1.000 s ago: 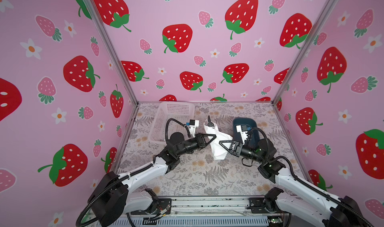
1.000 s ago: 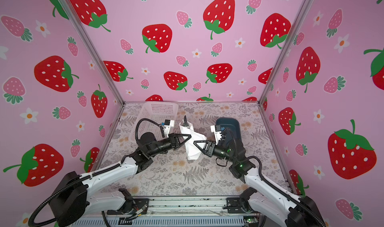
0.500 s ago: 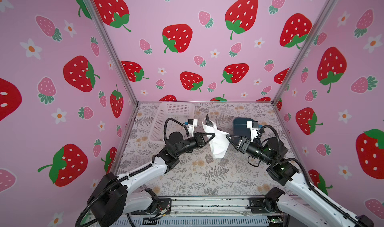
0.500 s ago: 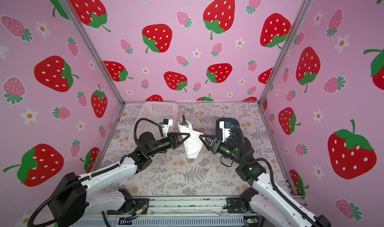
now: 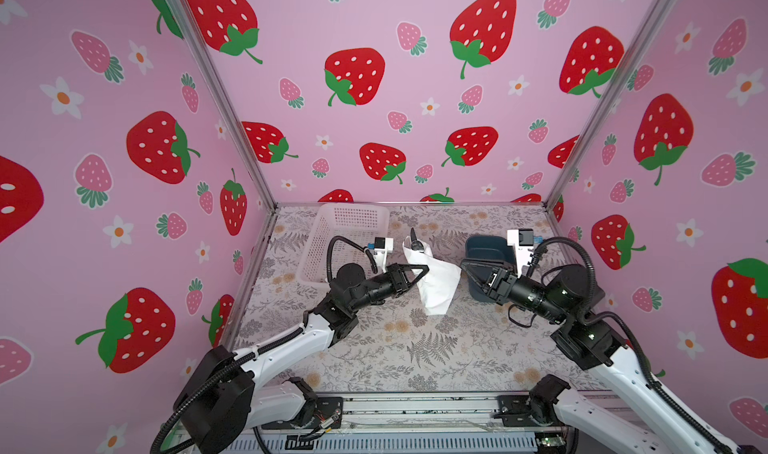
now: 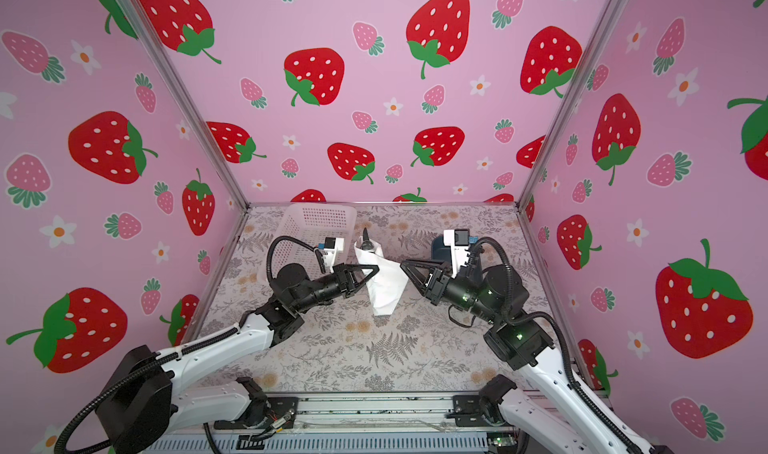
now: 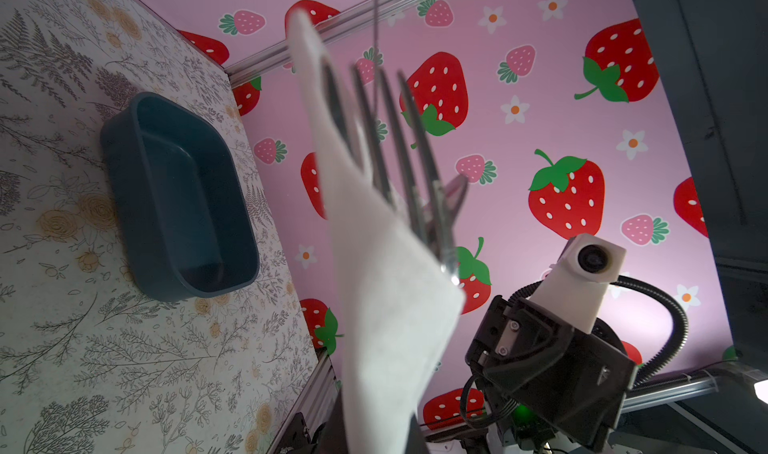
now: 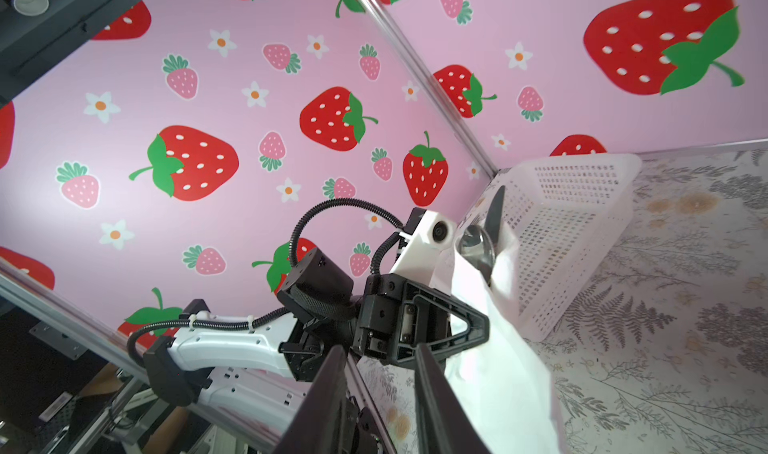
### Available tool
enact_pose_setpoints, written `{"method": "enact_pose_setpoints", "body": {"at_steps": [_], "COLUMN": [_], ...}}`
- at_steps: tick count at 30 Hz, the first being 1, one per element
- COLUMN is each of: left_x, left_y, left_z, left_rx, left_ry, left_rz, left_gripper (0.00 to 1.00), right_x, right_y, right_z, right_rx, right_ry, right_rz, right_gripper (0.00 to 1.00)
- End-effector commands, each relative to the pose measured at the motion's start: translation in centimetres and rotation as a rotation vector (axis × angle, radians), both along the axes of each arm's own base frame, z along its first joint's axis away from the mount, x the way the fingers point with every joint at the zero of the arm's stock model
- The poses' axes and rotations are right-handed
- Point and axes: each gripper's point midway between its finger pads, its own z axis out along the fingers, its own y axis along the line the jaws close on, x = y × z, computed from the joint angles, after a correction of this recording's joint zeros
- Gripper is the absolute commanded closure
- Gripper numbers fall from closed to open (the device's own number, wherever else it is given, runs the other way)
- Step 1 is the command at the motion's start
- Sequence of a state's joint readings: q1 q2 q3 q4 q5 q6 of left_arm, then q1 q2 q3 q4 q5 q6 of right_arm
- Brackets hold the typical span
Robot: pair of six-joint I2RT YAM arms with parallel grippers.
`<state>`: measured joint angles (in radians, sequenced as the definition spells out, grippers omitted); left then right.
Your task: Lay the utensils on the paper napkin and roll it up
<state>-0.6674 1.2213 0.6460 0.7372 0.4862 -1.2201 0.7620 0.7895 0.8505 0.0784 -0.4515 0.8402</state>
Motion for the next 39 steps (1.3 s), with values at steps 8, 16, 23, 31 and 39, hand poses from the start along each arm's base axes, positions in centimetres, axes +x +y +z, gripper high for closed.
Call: {"method": "enact_pose_setpoints", "body": {"at_steps": [8,16,23,31,39], "left_x": [-0.3,-0.3,-0.5,-0.6,-0.6], "left_y": [0.4,0.4,0.4,0.4,0.3], "left_z": [2.5,2.9,2.9,3.0,3.1], "left_rx": [-0.059,-0.068,-0.068,-0.073,-0.074], "left_ry": [-0.061,-0.065,-0.062,-0.063,-0.064], "left_rz": [0.002,-0.002,-0.009,-0.014,-0.019], "left_gripper": [0.88,0.88,0.88,0.88,0.88], "right_x": [1.9,2.2,3.1,2.9,2.1], "right_y": [1.8,2.1,2.4,2.6,3.7], "right_z": [-5.0,-6.6,-8.4,-9.5,-9.5], "right_rx": [-0.204,-0.232,-0.258,-0.249,-0.224], "right_ry": [0.063,0.087,0.121,0.140,0.144], "right_rz": [-0.107,-0.106,-0.137,-0.122,-0.040], "right_gripper": [0.67,0.64,0.64,0.63,0.58]}}
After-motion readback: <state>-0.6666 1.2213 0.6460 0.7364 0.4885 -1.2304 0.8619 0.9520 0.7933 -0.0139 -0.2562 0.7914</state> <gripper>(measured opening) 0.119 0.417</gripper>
